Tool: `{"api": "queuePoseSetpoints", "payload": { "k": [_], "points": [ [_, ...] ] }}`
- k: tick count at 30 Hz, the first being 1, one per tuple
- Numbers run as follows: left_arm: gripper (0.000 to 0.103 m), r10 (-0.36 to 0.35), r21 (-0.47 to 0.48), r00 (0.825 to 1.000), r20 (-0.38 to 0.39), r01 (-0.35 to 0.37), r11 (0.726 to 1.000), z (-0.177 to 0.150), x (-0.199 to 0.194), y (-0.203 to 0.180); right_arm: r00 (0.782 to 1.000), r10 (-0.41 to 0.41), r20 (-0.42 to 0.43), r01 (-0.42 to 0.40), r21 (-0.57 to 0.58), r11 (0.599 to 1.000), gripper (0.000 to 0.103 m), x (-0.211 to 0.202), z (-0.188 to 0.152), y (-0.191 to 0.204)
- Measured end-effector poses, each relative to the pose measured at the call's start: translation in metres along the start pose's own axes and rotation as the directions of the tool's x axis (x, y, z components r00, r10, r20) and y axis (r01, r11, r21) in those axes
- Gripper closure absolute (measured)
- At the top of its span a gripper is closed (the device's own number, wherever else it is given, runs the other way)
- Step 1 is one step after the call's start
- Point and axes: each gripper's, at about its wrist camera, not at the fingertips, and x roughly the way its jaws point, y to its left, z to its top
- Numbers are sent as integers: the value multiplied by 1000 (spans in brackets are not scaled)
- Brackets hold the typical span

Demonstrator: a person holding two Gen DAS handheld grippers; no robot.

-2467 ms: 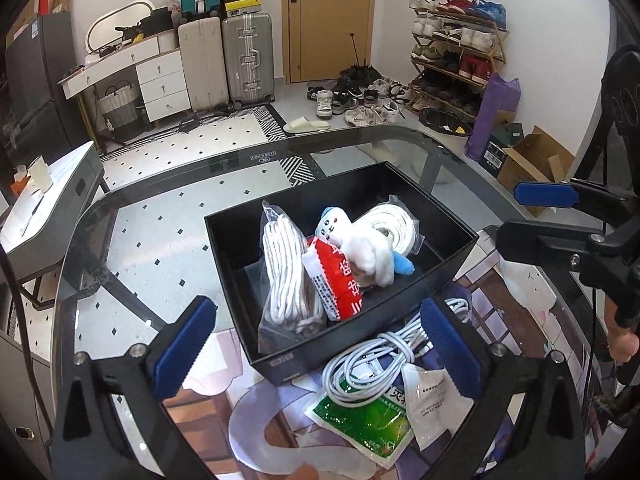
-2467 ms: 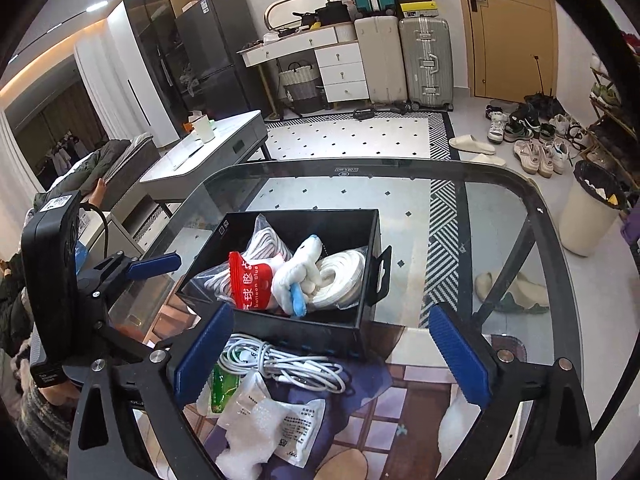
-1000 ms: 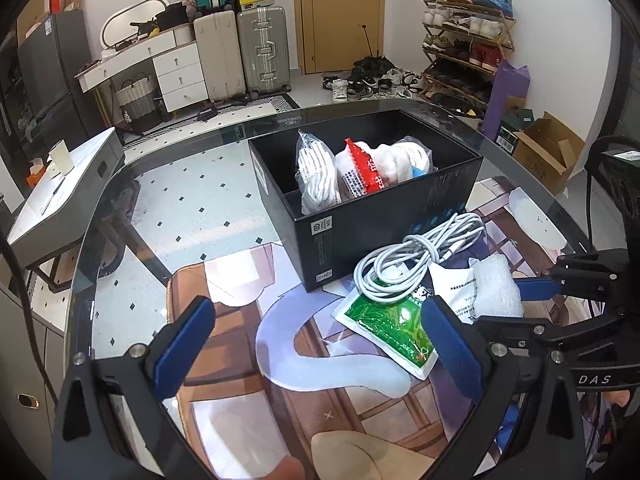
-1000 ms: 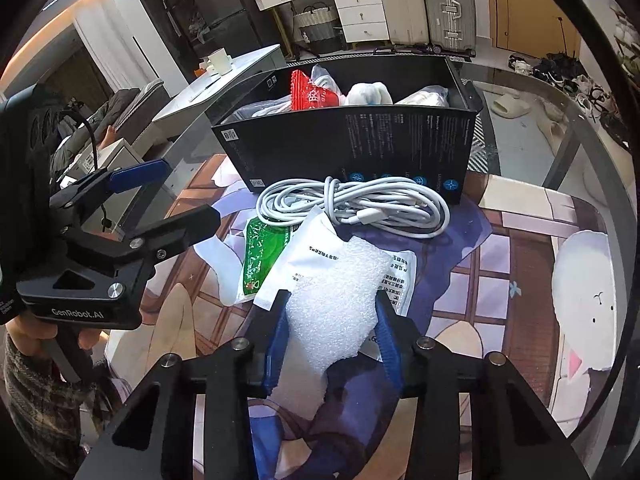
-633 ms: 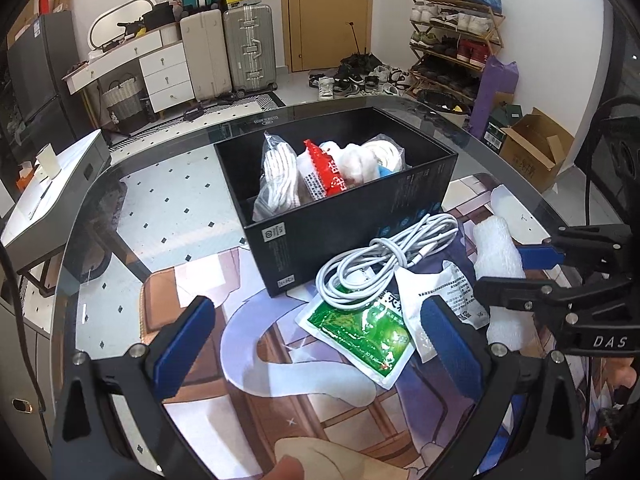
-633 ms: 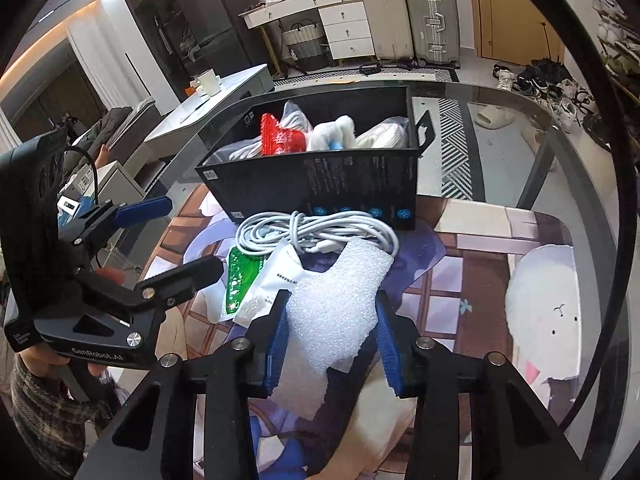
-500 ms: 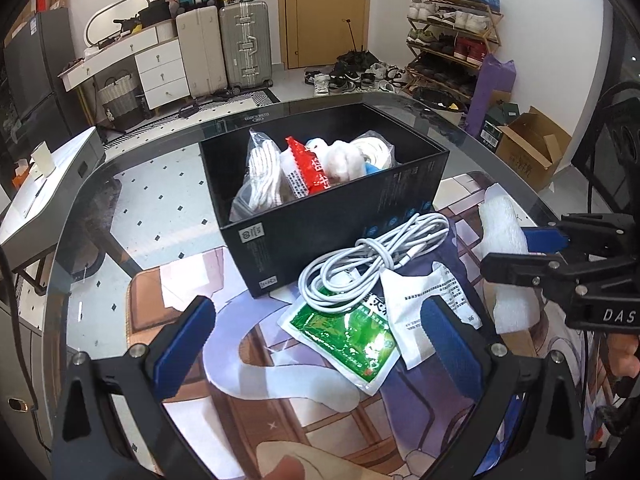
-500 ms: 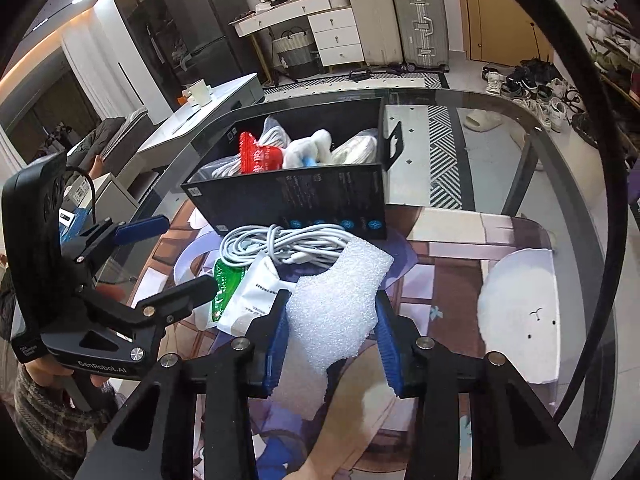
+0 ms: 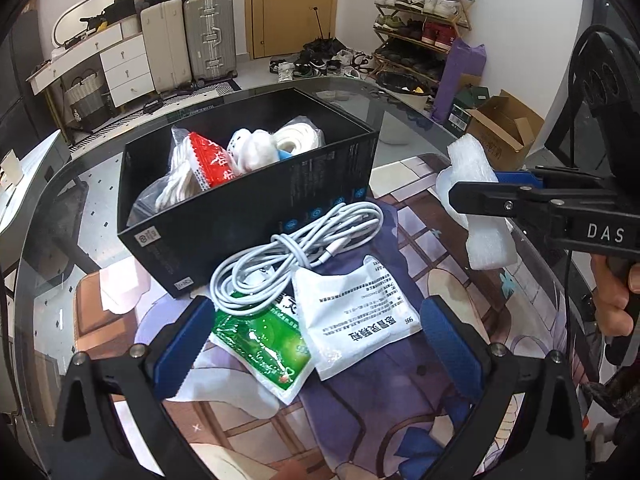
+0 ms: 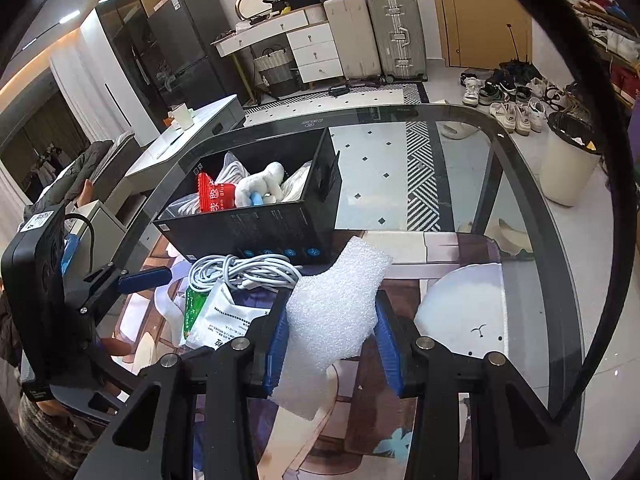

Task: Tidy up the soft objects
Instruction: 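Grasp the white foam sheet with the right tool while the left tool grasps the white medicine sachet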

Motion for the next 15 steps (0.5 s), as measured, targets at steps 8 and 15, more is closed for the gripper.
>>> {"api": "queuePoseSetpoints", "payload": {
  "k": [8,15],
  "points": [
    [1,94,-76,995,-23,-96,993,0,19,-23,1000,21,14,-21,-4,1000,62,-4,0,-5],
    [8,143,-114,989,-46,-148,982,0,35,-28,999,34,29,-34,12,999,62,-9,-3,-15]
  ]
}}
